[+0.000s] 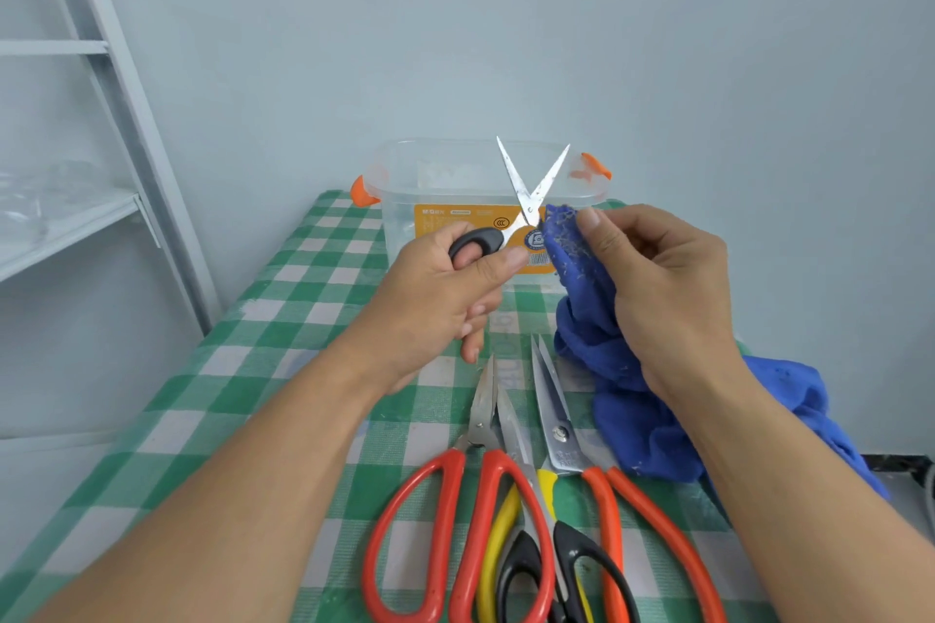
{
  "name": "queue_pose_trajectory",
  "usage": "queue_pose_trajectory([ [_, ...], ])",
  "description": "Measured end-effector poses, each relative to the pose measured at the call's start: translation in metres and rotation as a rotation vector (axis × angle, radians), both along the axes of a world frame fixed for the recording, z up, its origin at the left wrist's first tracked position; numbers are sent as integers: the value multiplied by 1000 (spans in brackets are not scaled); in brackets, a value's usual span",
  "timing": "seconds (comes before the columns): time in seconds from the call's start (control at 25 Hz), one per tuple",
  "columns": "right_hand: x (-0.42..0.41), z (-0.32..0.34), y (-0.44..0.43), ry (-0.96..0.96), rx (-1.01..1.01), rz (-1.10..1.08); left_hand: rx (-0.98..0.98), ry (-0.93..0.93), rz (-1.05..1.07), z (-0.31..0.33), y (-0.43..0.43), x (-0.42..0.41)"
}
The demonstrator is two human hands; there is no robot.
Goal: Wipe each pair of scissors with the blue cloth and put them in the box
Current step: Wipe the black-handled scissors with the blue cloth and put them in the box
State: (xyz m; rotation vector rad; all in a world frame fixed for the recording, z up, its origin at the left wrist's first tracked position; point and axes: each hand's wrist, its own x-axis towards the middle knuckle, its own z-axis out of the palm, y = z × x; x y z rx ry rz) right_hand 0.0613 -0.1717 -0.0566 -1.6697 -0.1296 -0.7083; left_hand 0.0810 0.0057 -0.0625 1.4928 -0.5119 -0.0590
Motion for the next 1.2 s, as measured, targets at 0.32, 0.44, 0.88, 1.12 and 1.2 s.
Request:
queue_pose_trajectory([
  [0.32, -3, 4, 1, -143, 30, -71, -15, 17, 59, -1, 2, 2],
  [0.44, -5, 4, 5, -116, 8, 4, -14, 21, 57, -1, 1, 2],
  [0.88, -7, 1, 11, 48, -23, 290, -224, 87, -42, -1, -3, 4],
  [1.12, -5, -1, 13, -10, 75, 167, -346, 174, -266, -3, -9, -2],
  [1.2, -6, -1, 14, -45, 117, 135, -344, 181, -282, -4, -13, -7],
])
